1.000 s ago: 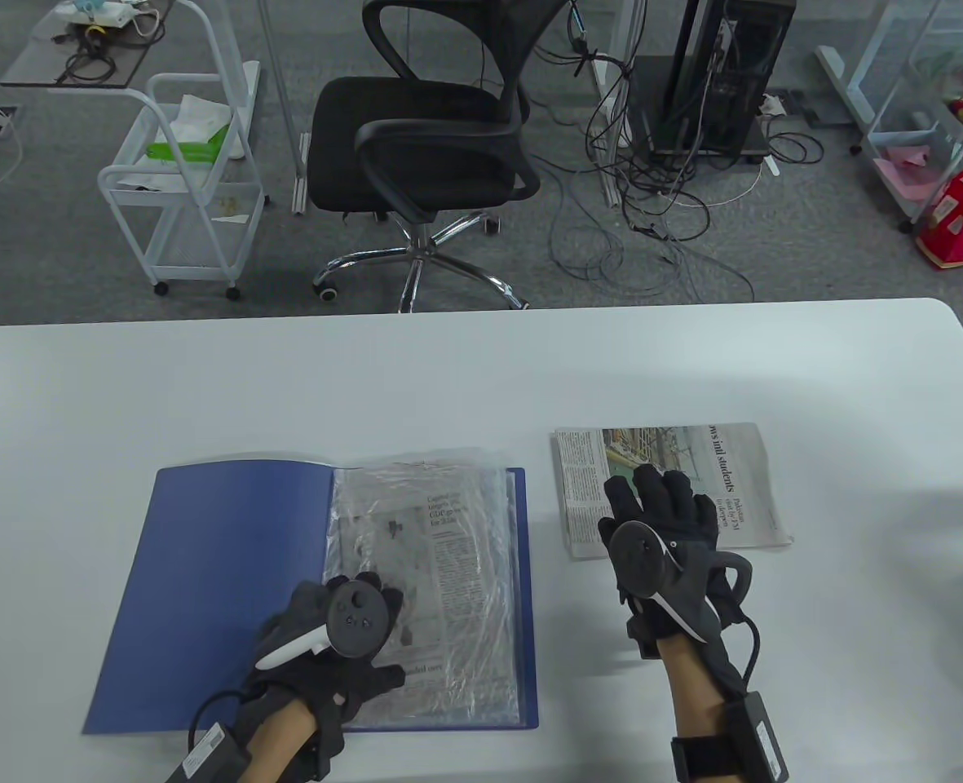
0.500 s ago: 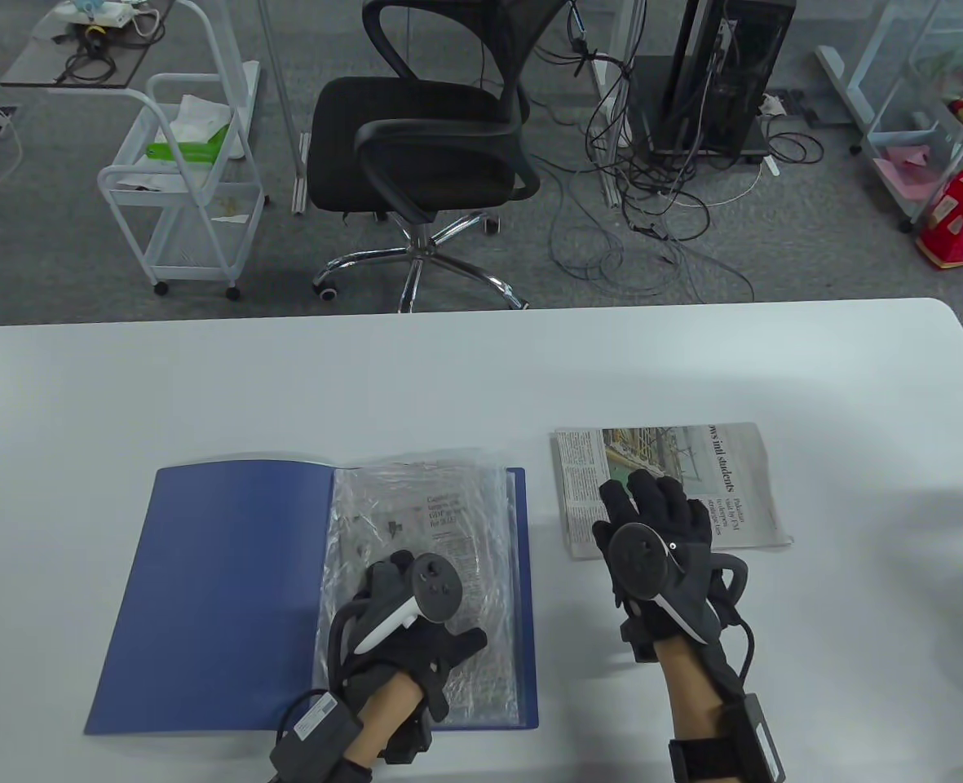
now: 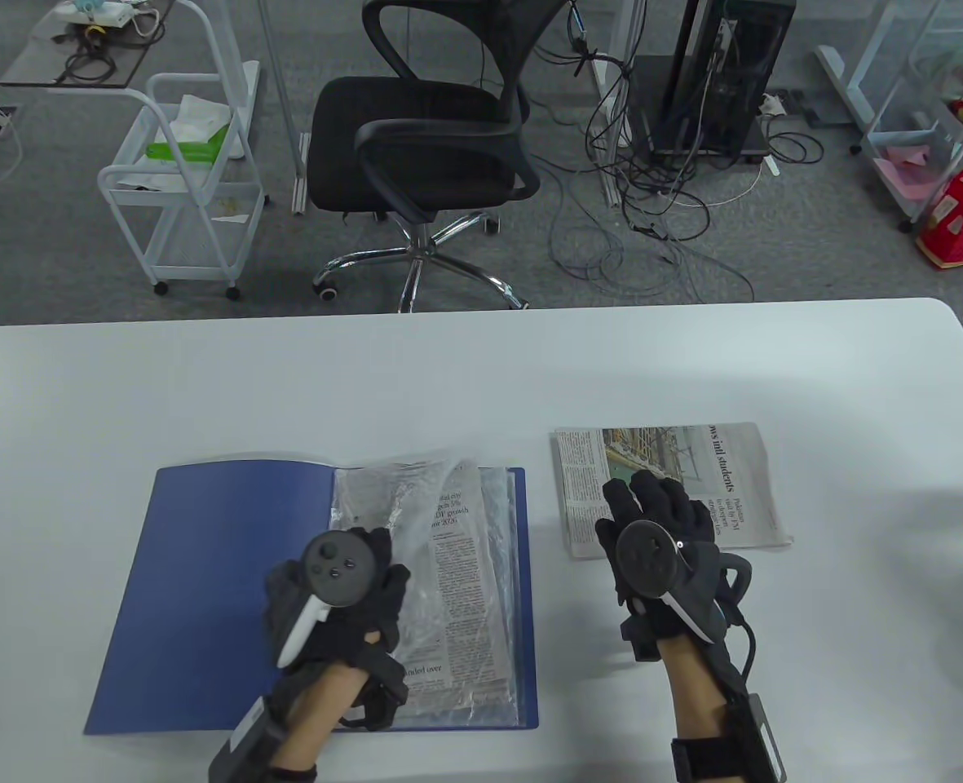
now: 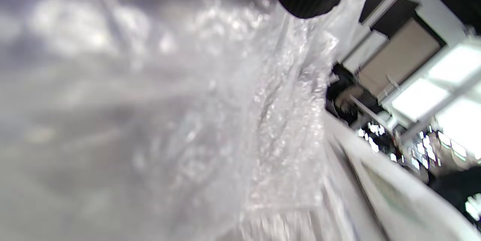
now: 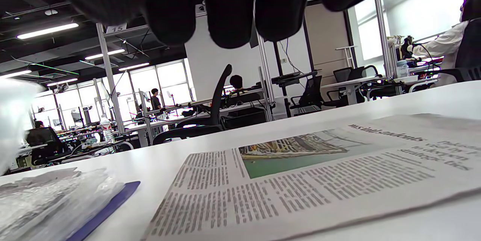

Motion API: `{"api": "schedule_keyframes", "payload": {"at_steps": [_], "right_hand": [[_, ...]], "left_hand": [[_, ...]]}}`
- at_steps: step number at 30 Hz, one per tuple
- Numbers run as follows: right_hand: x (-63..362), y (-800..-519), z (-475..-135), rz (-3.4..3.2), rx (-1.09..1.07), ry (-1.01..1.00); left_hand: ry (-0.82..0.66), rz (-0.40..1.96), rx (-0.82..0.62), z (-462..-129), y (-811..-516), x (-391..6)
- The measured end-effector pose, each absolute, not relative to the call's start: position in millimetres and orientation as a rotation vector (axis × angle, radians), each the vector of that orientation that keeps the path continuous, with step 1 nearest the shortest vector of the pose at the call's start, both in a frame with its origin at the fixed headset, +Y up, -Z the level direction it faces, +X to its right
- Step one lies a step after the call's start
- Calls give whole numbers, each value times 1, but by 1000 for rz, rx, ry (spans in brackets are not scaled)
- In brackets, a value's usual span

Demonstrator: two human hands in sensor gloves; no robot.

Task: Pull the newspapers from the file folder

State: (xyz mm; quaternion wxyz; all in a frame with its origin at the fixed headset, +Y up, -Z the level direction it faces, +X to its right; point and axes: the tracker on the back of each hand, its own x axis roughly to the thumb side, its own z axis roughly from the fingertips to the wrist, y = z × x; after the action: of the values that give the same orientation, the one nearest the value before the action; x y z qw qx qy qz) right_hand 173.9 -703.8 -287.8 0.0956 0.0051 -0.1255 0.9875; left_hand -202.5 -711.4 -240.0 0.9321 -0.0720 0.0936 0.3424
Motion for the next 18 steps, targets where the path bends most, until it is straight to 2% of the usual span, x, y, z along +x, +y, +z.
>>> {"api": "schedule_keyframes", "payload": {"at_steps": [4,9,12,18], "right_hand": [[175,-704,-288,2917,4,-369],[181,-706,-288,2914,-16,-365],[185,-710,-289,2912,-31,-342],[190,-713,-291,2908,-54,-318]], "left_hand": [[321,754,-112,-229,-712,-260],[492,778,-115,-220,-737,-318],[568,790,-188,-217,-749,-337],[630,866,-155,-210,-749,-359]]}}
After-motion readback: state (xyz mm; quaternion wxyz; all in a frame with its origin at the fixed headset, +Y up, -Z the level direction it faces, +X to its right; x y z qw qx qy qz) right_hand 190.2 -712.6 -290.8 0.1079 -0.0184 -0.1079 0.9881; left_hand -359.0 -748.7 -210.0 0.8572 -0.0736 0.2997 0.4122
